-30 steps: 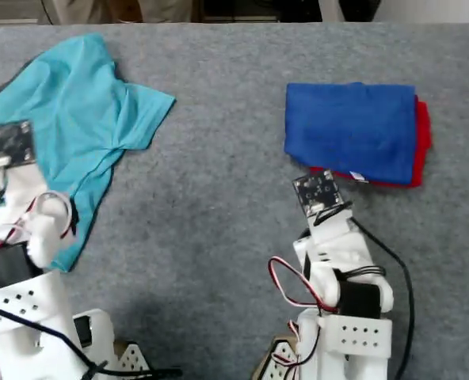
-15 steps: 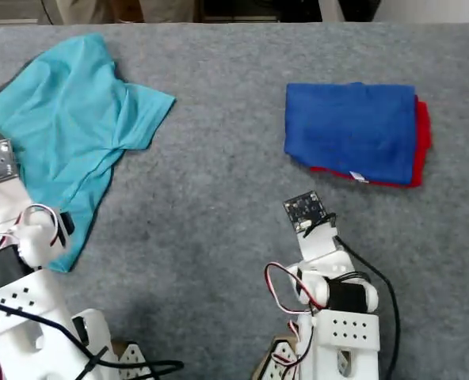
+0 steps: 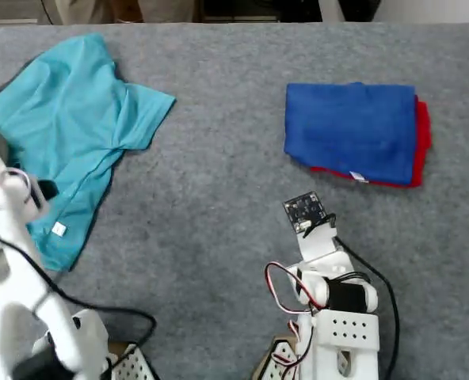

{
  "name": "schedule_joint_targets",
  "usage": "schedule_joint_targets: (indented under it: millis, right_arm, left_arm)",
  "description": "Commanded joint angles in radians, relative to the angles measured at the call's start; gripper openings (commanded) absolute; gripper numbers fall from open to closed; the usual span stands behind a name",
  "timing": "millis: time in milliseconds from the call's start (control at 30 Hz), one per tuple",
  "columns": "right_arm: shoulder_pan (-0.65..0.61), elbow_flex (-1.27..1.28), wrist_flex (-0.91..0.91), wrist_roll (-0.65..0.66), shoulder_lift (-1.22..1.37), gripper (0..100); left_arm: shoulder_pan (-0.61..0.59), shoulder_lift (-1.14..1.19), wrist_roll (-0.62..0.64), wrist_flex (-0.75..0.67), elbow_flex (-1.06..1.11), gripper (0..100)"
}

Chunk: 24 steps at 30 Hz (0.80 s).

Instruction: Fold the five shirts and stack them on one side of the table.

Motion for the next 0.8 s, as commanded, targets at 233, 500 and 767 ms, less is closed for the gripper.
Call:
schedule_joint_targets:
  millis: [233, 500, 767]
  right_arm:
    - [-0.007, 0.002, -0.014, 0.009, -0.007, 0.2]
    - [-0.007, 0.002, -0.014, 0.009, -0.007, 0.2]
    - [-0.007, 0.002, -0.014, 0.009, -0.007, 0.2]
  left_arm:
    - [0.0, 0.45, 0.006, 0.011, -0.437, 28]
    - [-0.012, 0.783, 0.006, 0.066, -0.703, 21]
    - [0.037, 0.958, 0.005, 0.232, -0.97, 19]
